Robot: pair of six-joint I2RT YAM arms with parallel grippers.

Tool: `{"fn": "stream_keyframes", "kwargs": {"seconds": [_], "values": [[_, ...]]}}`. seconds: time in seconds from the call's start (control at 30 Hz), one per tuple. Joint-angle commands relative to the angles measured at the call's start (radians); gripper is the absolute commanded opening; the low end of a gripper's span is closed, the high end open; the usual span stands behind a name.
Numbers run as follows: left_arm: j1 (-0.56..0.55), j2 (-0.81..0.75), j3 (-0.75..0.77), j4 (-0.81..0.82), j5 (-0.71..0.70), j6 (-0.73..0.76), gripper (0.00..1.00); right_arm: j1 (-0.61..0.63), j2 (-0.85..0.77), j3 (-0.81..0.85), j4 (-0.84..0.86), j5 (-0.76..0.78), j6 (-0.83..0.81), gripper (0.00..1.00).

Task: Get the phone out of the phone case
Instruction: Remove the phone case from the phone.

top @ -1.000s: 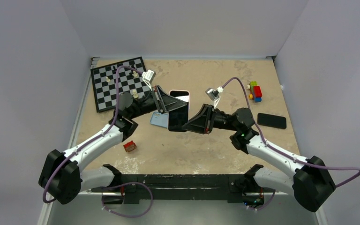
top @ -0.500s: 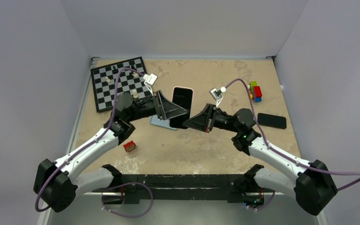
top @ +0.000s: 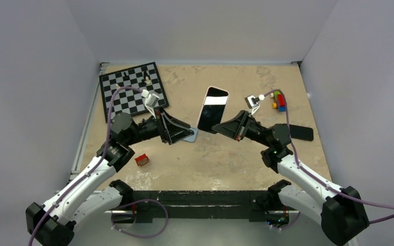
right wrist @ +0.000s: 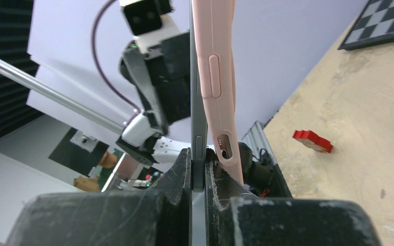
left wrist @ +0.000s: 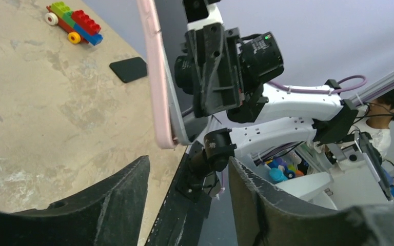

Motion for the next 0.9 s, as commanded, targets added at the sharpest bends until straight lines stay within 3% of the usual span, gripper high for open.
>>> {"fn": "stream_keyframes", "kwargs": {"seconds": [0.0, 0.23, 0.5, 0.73, 0.87], "values": [[0.002, 0.021, -0.051, 0.094, 0.049, 0.009, 0.65, -0.005, 0.005, 0.017, 0.244, -0.039, 0.11, 0.0], [0.001, 0.066, -0.06, 0.14, 0.038, -0.037, 0.64, -0.006, 0.046, 0.013, 0.346, -0.056, 0.165, 0.0], [0.0, 0.099, -0.044, 0.209, 0.05, -0.079, 0.7, -0.005, 0.035, 0.002, 0.339, -0.051, 0.162, 0.0], [0.0, 0.119, -0.026, 0.184, 0.032, -0.08, 0.62, -0.004, 0.031, 0.01, 0.318, -0.059, 0.152, 0.0], [0.0, 0.107, -0.015, 0.17, 0.027, -0.064, 0.68, -0.004, 0.03, 0.01, 0.308, -0.057, 0.146, 0.0]]}}
